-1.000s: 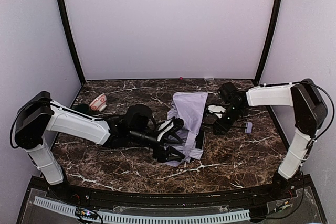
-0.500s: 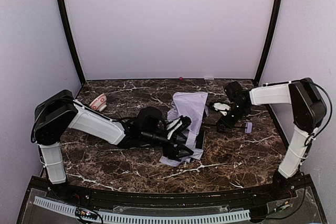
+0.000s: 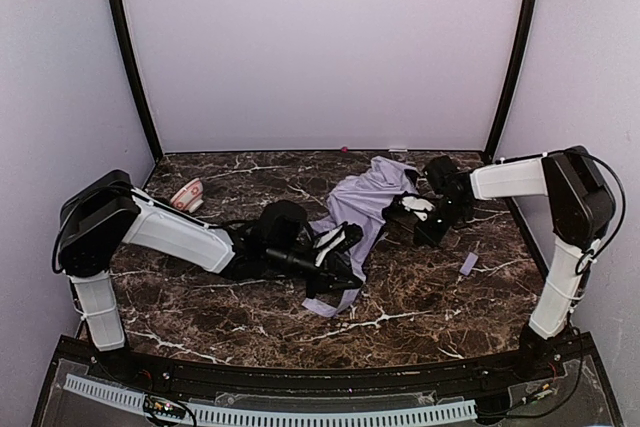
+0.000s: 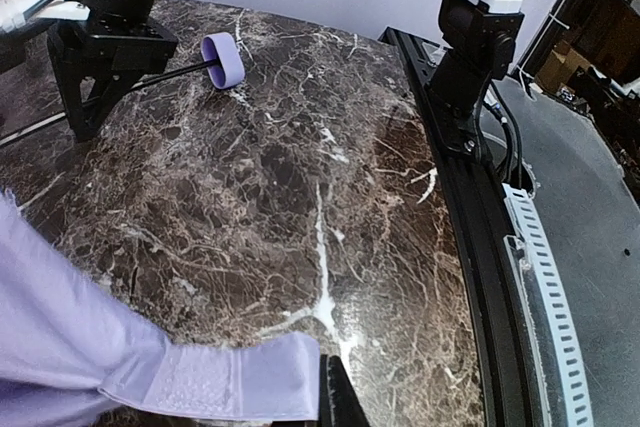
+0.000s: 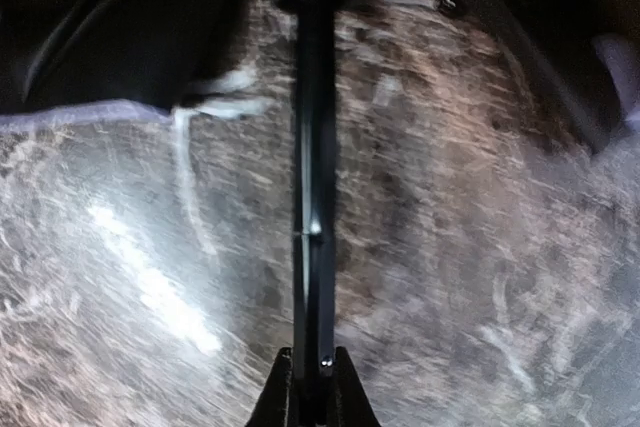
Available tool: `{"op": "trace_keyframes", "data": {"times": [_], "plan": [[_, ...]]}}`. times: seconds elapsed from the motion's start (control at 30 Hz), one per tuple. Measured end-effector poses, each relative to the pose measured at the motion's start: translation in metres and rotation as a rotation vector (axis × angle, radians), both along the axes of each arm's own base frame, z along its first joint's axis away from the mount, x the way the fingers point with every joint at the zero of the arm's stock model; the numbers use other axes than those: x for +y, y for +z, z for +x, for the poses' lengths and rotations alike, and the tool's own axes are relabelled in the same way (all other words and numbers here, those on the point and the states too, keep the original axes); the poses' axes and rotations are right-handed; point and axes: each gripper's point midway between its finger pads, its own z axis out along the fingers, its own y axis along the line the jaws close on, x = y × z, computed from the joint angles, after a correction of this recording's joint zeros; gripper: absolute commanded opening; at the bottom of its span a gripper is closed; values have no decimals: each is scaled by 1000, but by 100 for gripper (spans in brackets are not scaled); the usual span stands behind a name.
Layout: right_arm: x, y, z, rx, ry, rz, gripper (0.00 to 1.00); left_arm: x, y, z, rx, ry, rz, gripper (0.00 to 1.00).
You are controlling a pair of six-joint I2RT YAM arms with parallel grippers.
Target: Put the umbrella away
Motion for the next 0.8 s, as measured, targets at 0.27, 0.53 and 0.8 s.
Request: {"op": "trace_keyframes", "data": {"times": [0.27, 0.53, 0.8], "plan": [[13, 43, 8, 8, -14, 152, 0, 25, 46, -13, -132, -37, -29, 0], [39, 159, -5, -97, 81, 409, 0, 50, 29, -11, -296, -43, 71, 0], [38, 214, -56, -139, 159, 492, 0, 96, 43, 24, -472, 28, 93, 0]]}}
